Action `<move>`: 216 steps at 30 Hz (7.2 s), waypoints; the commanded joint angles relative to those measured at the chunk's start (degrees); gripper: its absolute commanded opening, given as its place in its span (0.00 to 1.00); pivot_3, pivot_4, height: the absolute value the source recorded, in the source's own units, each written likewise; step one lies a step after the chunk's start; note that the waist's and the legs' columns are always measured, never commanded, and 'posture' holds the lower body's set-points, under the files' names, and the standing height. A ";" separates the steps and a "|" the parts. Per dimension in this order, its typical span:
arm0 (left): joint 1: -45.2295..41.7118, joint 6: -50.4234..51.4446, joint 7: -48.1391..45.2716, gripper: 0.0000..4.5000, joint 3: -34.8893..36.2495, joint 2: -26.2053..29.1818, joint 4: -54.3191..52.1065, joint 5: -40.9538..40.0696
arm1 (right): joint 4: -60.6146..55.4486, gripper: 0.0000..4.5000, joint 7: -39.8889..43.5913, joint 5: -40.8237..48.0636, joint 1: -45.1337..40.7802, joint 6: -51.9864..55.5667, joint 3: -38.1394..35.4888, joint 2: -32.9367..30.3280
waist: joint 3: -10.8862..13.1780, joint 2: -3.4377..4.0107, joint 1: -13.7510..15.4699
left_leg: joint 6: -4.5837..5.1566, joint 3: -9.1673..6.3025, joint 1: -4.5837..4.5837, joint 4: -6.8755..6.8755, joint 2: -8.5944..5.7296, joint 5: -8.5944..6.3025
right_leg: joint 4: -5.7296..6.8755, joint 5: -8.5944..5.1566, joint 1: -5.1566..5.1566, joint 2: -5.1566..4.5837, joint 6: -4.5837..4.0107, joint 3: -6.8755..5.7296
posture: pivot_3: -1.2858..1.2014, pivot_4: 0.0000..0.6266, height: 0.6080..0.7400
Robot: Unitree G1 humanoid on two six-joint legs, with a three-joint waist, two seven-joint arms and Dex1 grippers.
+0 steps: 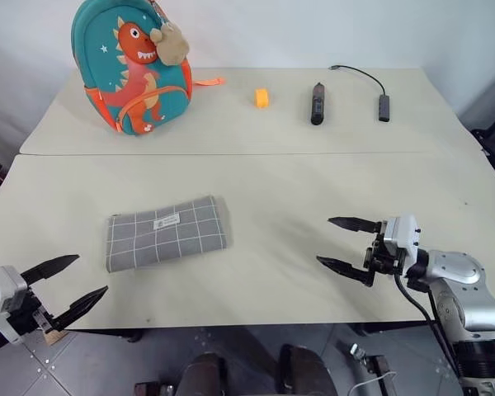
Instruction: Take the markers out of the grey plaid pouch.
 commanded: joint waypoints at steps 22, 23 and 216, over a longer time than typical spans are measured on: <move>-28.43 66.85 23.55 1.00 0.99 14.15 24.87 -34.07 | 11.24 0.00 -24.34 -21.92 -32.69 12.87 33.42 28.33 | -0.15 -0.47 -1.56 | -0.17 -0.67 0.00 0.03 -0.09 0.06 | 0.68 -0.13 -0.27 0.01 -0.26 0.02 | 0.52 0.24 1.00; -30.60 69.60 24.06 1.00 -0.76 15.25 26.21 -33.46 | 14.33 0.00 -23.75 -23.82 -33.51 10.85 35.00 28.49 | -0.14 -0.49 -1.73 | -0.20 -0.67 0.01 0.02 -0.08 0.07 | 0.69 -0.13 -0.26 0.03 -0.26 0.01 | 0.52 0.24 1.00; -49.23 -59.30 38.42 0.00 -49.58 -14.02 27.57 52.45 | 7.21 0.95 -8.22 35.54 -53.03 77.18 9.51 -6.97 | -0.04 -0.19 0.00 | 0.15 1.45 -0.60 0.79 0.91 -0.45 | 0.12 0.57 -1.12 0.68 -0.36 0.54 | 0.52 0.24 1.00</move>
